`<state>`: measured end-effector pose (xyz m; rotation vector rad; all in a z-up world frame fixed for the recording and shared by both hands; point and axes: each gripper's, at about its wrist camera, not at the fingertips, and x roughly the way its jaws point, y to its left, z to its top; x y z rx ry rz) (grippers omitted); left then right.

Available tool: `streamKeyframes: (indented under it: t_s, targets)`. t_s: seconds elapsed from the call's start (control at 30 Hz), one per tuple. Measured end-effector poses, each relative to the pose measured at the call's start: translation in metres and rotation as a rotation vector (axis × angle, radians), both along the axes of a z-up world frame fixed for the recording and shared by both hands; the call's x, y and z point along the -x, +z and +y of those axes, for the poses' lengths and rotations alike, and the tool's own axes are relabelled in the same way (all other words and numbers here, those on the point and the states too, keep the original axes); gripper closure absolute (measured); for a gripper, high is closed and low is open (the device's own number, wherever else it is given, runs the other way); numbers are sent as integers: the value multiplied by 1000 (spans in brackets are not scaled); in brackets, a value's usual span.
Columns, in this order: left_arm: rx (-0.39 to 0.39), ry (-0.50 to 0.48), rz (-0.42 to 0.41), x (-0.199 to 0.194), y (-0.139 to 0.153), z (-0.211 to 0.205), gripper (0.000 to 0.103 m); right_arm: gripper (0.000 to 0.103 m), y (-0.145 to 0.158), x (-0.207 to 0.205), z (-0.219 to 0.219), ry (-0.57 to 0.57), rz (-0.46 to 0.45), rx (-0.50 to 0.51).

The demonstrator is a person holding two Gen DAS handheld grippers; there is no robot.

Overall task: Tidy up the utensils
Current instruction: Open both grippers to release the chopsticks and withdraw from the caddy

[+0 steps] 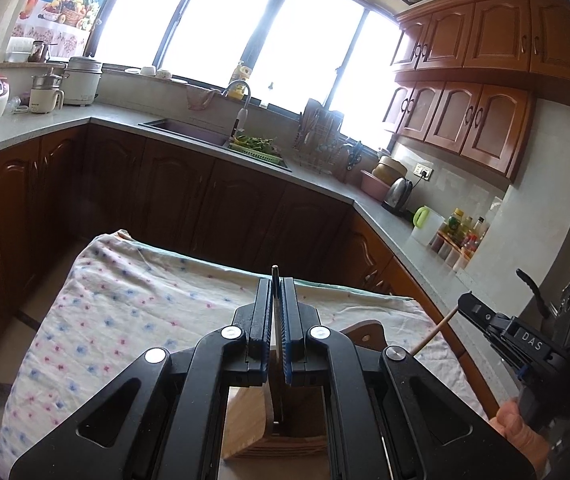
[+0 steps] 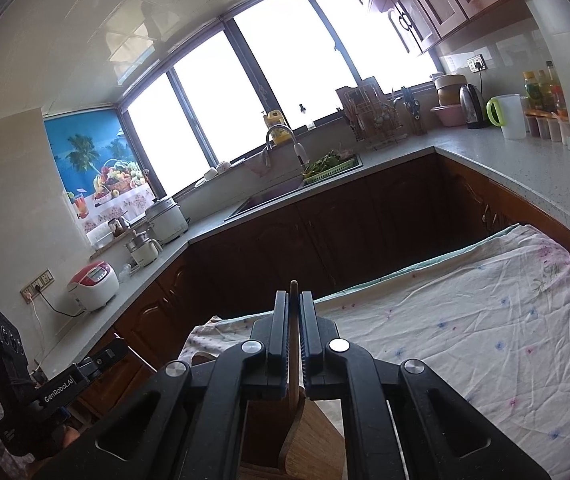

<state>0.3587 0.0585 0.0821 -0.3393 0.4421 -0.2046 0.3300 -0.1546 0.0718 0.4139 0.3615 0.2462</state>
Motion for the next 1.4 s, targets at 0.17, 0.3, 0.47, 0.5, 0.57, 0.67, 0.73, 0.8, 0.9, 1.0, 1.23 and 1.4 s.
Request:
streamKeyframes:
  t_s: [0.17, 0.3, 0.47, 0.5, 0.57, 0.67, 0.73, 0.8, 0.9, 1.0, 1.23, 1.4]
  targets:
    - [2, 1, 12, -2, 1, 1, 100, 97, -4, -2, -1, 3, 15, -5]
    - [14, 0, 22, 1, 4, 5, 69, 93, -2, -1, -2, 13, 14, -13]
    - [1, 6, 6, 12, 8, 7, 59, 56, 2, 7, -6, 21, 3, -29]
    - [0, 3, 6, 15, 8, 8, 59, 53, 3, 10, -6, 23, -2, -29]
    - [-11, 3, 10, 21, 7, 8, 54, 50, 4, 15, -7, 32, -2, -26]
    - [-19, 9, 19, 32, 5, 9, 47, 30, 2, 24, -10, 50, 2, -33]
    - [-24, 18, 31, 40, 2, 11, 40, 17, 1, 33, -13, 54, -2, -38]
    - [-23, 22, 41, 49, -1, 13, 35, 15, -1, 43, -16, 53, 2, -39]
    - [-24, 32, 63, 63, -6, 16, 28, 13, -4, 58, -19, 55, 14, -23]
    - [-20, 35, 78, 80, -12, 18, 27, 13, -8, 78, -23, 50, 18, -1]
    - [-8, 15, 152, 117, -33, 11, 24, 7, -27, 125, -34, 25, 58, 48]
    - [-30, -16, 215, 140, -53, -2, 23, 7, -49, 156, -43, 1, 120, 91]
